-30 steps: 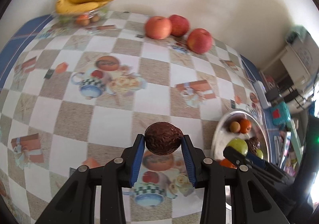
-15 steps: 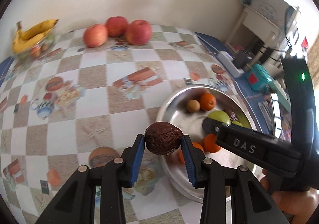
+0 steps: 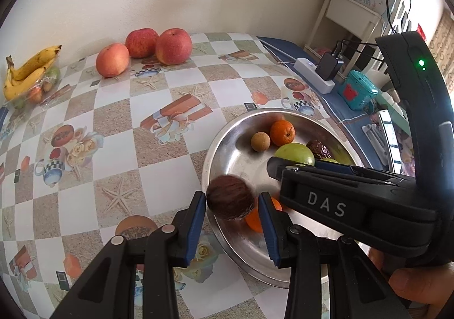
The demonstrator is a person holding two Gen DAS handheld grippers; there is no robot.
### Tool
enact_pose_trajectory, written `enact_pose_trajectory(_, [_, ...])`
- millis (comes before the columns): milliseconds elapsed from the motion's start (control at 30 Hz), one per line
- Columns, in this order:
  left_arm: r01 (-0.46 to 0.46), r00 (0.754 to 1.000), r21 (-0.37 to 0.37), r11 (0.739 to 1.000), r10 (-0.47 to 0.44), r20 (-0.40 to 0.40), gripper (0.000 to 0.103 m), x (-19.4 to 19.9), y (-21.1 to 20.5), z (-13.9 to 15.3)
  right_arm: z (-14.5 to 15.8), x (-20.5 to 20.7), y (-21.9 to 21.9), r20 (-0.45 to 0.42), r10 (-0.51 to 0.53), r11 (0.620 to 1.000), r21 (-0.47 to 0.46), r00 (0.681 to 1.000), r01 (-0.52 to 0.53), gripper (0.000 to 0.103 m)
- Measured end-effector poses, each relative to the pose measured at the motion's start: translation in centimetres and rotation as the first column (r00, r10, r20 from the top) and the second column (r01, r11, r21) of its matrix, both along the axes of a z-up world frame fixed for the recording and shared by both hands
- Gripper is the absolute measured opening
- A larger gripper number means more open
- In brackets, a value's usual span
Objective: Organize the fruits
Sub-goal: 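Carry the date and jujube into the steel bowl and open both tools, then withdraw both open tools from the steel bowl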
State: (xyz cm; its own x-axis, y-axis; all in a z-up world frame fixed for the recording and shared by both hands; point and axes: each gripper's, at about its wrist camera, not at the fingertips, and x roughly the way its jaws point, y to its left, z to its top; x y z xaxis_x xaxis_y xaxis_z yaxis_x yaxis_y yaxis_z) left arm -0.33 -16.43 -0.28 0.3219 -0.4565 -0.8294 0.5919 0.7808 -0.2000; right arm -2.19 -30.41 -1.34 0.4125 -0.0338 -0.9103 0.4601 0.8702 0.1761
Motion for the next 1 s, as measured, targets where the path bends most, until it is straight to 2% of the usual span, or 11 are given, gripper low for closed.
enact_pose_trajectory(200, [-0.006,1.000,0.007,1.000,0.006,-0.016,0.042,0.3,0.2,-0.3,-0.2,0.2,0.1,-0.003,0.005,1.000,0.008,1.000,-0.005,0.056])
enact_pose_trajectory(333, [-0.041,0.999,0.015,0.999,0.042,-0.029,0.042,0.8,0.9,-0.5,0.0,0.2,0.2,0.010,0.007,1.000,0.002,1.000,-0.007,0.056])
enact_pose_trajectory(467, [-0.141,0.988,0.019,0.990,0.142,-0.063,0.042,2.2,2.6,-0.9,-0.1,0.3,0.4,0.002,0.015,1.000,0.004,1.000,-0.015,0.056])
enact_pose_trajectory(600, [-0.265,0.958,0.029,0.964,0.267,-0.104,0.044,3.9,5.2,-1.5,-0.1,0.5,0.6,0.001,0.025,1.000,0.000,1.000,-0.025,0.056])
enact_pose_trajectory(633, [-0.286,0.952,0.036,0.958,0.288,-0.103,0.046,4.2,5.6,-1.6,-0.2,0.5,0.7,-0.001,0.028,1.000,-0.001,1.000,-0.028,0.056])
enact_pose_trajectory(700, [-0.343,0.933,0.058,0.938,0.347,-0.098,0.062,4.8,6.9,-1.7,-0.2,0.6,0.9,-0.005,0.038,0.999,-0.004,0.999,-0.038,0.055])
enact_pose_trajectory(833, [-0.408,0.905,0.079,0.910,0.414,-0.097,0.073,5.7,8.8,-1.8,-0.1,0.8,1.6,-0.007,0.062,0.998,-0.018,0.998,-0.062,0.055])
enact_pose_trajectory(900, [-0.426,0.898,0.093,0.900,0.433,-0.076,0.086,5.8,9.4,-1.8,-0.1,1.0,2.0,-0.011,0.071,0.997,-0.028,0.997,-0.072,0.056])
enact_pose_trajectory(933, [-0.432,0.896,0.098,0.897,0.439,-0.064,0.090,5.9,9.6,-1.7,-0.1,1.1,2.2,-0.013,0.076,0.996,-0.034,0.997,-0.077,0.060])
enact_pose_trajectory(967, [-0.440,0.894,0.104,0.892,0.446,-0.048,0.100,5.9,9.8,-1.7,-0.1,1.1,2.4,-0.014,0.081,0.996,-0.041,0.997,-0.082,0.065])
enact_pose_trajectory(1000, [-0.445,0.892,0.107,0.889,0.451,-0.039,0.103,5.9,9.9,-1.6,-0.1,1.2,2.6,-0.016,0.088,0.995,-0.049,0.996,-0.089,0.067])
